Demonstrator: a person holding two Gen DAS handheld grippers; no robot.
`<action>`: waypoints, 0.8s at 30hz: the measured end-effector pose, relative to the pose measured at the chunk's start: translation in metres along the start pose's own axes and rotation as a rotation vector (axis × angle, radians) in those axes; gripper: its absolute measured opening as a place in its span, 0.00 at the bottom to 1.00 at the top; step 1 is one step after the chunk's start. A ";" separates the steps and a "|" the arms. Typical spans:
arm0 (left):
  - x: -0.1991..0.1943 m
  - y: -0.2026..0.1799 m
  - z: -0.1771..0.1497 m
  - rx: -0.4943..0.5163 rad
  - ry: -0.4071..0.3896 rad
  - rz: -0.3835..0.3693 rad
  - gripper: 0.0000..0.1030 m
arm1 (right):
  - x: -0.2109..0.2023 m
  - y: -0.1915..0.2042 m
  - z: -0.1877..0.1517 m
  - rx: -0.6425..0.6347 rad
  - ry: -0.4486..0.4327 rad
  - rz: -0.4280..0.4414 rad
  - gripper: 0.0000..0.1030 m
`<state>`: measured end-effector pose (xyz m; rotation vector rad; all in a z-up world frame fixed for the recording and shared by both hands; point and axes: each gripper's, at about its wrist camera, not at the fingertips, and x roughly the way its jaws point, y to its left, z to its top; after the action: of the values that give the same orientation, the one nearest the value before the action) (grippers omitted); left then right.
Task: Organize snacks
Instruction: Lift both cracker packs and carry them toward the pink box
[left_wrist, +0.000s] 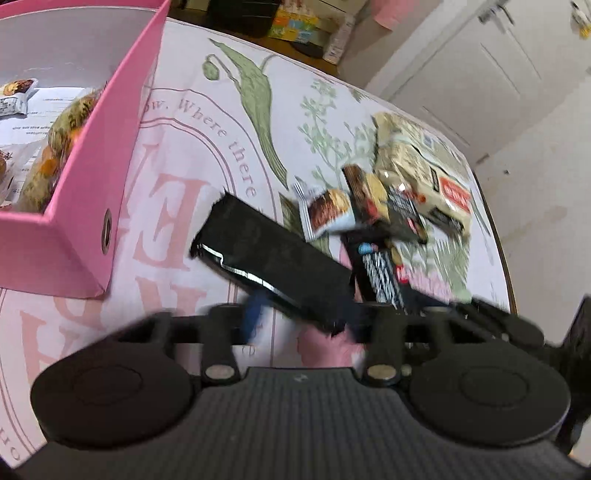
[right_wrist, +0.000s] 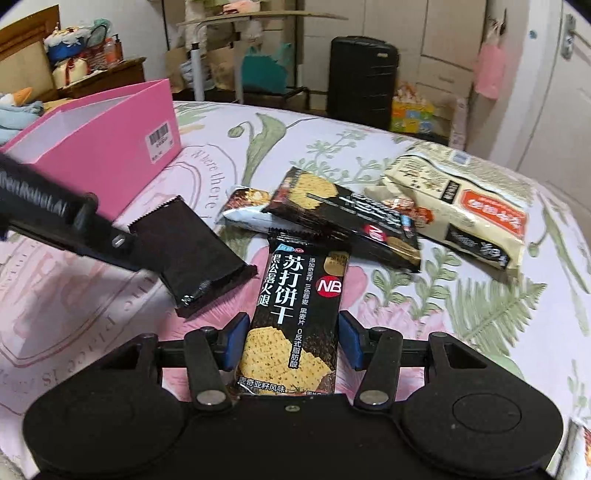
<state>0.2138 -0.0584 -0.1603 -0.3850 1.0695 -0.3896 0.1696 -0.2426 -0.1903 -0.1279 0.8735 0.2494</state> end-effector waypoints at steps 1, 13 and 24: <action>0.002 -0.001 0.003 -0.014 -0.006 0.008 0.59 | -0.001 0.000 0.001 0.004 0.004 0.017 0.55; 0.019 -0.011 0.005 0.051 -0.014 0.253 0.71 | -0.034 0.033 -0.016 0.002 0.014 0.135 0.54; 0.043 -0.043 -0.005 0.239 -0.052 0.386 0.59 | -0.043 0.009 -0.027 0.118 0.002 -0.047 0.54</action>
<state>0.2224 -0.1168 -0.1750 0.0266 1.0061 -0.1581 0.1207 -0.2467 -0.1745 -0.0390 0.8840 0.1532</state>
